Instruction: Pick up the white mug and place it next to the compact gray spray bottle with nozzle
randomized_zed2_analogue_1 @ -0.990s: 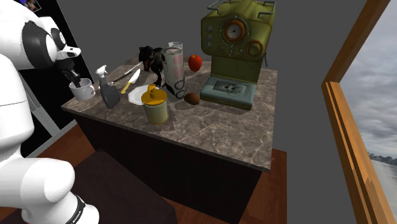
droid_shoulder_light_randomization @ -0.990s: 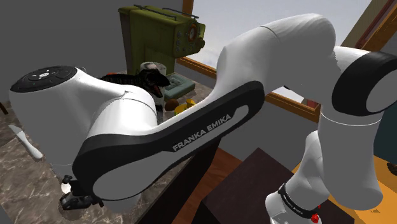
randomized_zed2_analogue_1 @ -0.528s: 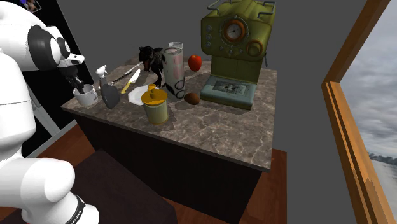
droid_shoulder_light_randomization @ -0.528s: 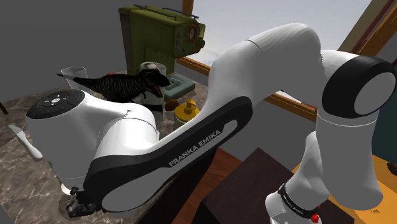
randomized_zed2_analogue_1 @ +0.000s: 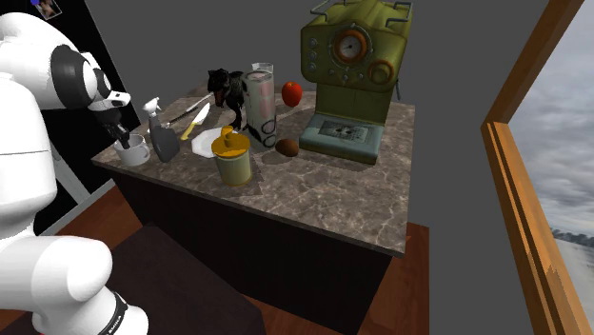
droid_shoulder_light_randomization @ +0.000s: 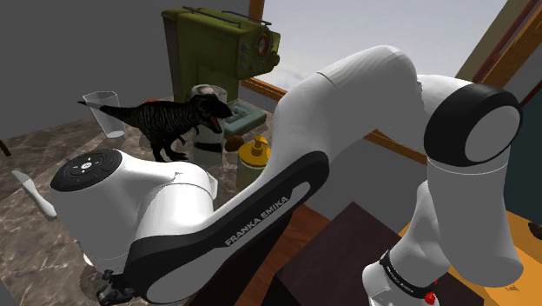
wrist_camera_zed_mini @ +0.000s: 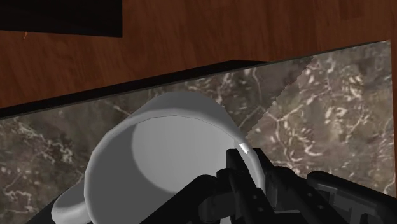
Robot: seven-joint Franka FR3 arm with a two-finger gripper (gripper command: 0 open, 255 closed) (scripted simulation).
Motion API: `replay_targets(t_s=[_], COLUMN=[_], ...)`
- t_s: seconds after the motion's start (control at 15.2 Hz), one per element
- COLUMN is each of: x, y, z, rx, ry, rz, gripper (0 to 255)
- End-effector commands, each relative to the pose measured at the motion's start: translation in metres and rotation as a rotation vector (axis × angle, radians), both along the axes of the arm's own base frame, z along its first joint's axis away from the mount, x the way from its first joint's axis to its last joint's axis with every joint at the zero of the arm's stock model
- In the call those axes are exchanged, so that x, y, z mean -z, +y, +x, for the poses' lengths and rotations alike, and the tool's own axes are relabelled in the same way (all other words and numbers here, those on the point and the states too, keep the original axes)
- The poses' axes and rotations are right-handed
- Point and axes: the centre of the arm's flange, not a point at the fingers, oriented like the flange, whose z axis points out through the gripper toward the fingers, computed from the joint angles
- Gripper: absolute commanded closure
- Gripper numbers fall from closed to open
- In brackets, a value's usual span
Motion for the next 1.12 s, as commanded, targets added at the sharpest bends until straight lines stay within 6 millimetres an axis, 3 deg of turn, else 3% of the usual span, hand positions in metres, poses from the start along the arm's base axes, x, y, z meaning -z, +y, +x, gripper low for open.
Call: replay_targets(t_s=[0.0,0.33,0.4,0.73,0.99,1.06], x=[0.002,0.002,0.002,0.002,-0.048,-0.048], y=[0.000,0.000,0.000,0.000,0.002,0.002], z=[0.000,0.000,0.000,0.000,0.001,0.001], rx=[0.000,0.000,0.000,0.000,0.000,0.000], ry=[0.000,0.000,0.000,0.000,0.000,0.000], rz=[0.001,0.001,0.001,0.001,0.001,0.001], gripper=[255,255,0,0,0,0])
